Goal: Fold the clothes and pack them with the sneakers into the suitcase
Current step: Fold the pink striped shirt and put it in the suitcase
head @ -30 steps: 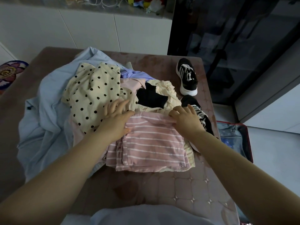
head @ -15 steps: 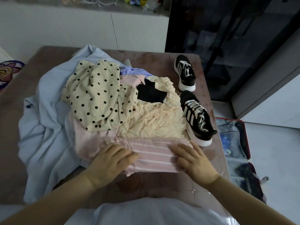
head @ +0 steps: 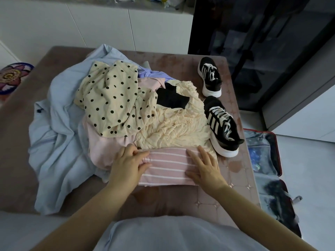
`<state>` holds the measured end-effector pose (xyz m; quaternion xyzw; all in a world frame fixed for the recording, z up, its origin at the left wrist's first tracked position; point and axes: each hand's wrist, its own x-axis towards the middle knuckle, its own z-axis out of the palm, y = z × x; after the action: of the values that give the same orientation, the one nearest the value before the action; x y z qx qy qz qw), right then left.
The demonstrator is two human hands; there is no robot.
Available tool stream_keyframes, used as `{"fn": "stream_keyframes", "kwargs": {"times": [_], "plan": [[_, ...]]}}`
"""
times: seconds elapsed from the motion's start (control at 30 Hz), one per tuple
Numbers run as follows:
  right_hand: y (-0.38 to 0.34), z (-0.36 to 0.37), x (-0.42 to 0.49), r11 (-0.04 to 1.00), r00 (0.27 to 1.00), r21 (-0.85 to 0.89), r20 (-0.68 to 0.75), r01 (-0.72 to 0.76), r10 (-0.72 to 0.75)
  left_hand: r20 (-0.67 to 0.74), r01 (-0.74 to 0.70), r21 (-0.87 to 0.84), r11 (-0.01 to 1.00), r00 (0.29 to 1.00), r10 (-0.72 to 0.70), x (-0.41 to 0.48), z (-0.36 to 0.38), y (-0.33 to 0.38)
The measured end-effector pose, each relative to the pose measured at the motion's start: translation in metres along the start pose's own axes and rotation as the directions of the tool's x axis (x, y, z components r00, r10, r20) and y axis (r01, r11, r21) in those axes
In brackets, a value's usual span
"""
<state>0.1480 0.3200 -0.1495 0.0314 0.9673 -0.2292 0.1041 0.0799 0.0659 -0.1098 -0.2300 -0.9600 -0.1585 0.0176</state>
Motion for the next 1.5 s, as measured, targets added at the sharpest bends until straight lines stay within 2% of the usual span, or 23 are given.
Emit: {"fn": "stream_keyframes", "kwargs": {"times": [0.13, 0.33, 0.4, 0.47, 0.57, 0.67, 0.73, 0.87, 0.97, 1.1, 1.2, 1.3, 1.37, 1.43, 1.5], "plan": [[0.003, -0.004, 0.007, 0.997, 0.999, 0.076, 0.019, -0.031, 0.03, -0.016, 0.25, -0.169, 0.953, 0.966, -0.256, -0.008, 0.019, 0.008], [0.012, -0.002, 0.011, 0.982, 0.999, 0.186, -0.047, 0.018, -0.009, 0.065, 0.246, -0.144, 0.959, 0.969, -0.239, -0.023, 0.02, 0.001], [0.016, -0.003, 0.011, 0.971, 0.996, 0.238, -0.082, 0.036, -0.017, 0.094, 0.295, -0.165, 0.941, 0.954, -0.283, -0.028, 0.017, 0.004], [0.02, -0.008, 0.014, 0.976, 0.993, 0.213, -0.111, 0.051, -0.028, 0.125, 0.401, -0.271, 0.875, 0.916, -0.381, -0.031, 0.016, 0.005], [0.024, -0.02, 0.017, 0.991, 0.999, 0.122, -0.013, 0.05, -0.048, 0.155, 0.504, -0.391, 0.771, 0.861, -0.485, -0.038, 0.018, 0.003], [0.027, -0.027, 0.012, 0.983, 0.986, 0.09, 0.035, 0.161, -0.164, 0.199, 0.526, -0.516, 0.676, 0.841, -0.503, -0.048, 0.015, 0.008], [0.031, -0.025, -0.001, 0.976, 0.981, 0.103, -0.003, 0.191, -0.192, 0.203, 0.527, -0.576, 0.625, 0.833, -0.515, -0.056, 0.013, 0.015], [0.029, -0.011, -0.039, 0.978, 0.973, 0.117, -0.176, 0.171, -0.149, 0.129, 0.445, -0.646, 0.62, 0.864, -0.487, -0.076, 0.008, 0.033], [0.02, -0.001, -0.067, 0.986, 0.97, 0.132, -0.234, 0.104, -0.071, 0.105, 0.425, -0.686, 0.59, 0.861, -0.498, -0.099, 0.003, 0.048], [0.023, 0.012, -0.101, 0.979, 0.92, 0.104, -0.371, 0.173, -0.123, 0.083, 0.363, -0.745, 0.56, 0.883, -0.461, -0.121, -0.012, 0.062], [0.026, 0.015, -0.127, 0.966, 0.92, 0.16, -0.37, 0.201, -0.131, 0.07, 0.326, -0.744, 0.583, 0.906, -0.418, -0.128, -0.032, 0.086], [0.032, -0.002, -0.148, 0.852, 0.988, 0.521, -0.152, 0.055, 0.029, 0.123, 0.302, -0.749, 0.59, 0.938, -0.324, -0.122, -0.042, 0.11], [0.052, -0.019, -0.16, 0.675, 0.993, 0.735, -0.019, -0.066, 0.118, 0.212, 0.36, -0.77, 0.527, 0.923, -0.321, -0.107, -0.037, 0.129], [0.083, -0.037, -0.175, 0.525, 0.975, 0.845, -0.015, -0.107, 0.224, 0.33, 0.458, -0.78, 0.426, 0.88, -0.343, -0.091, -0.021, 0.15], [0.119, -0.055, -0.188, 0.433, 0.953, 0.889, 0.009, -0.147, 0.304, 0.44, 0.539, -0.765, 0.353, 0.837, -0.325, -0.076, 0.002, 0.178]]}}
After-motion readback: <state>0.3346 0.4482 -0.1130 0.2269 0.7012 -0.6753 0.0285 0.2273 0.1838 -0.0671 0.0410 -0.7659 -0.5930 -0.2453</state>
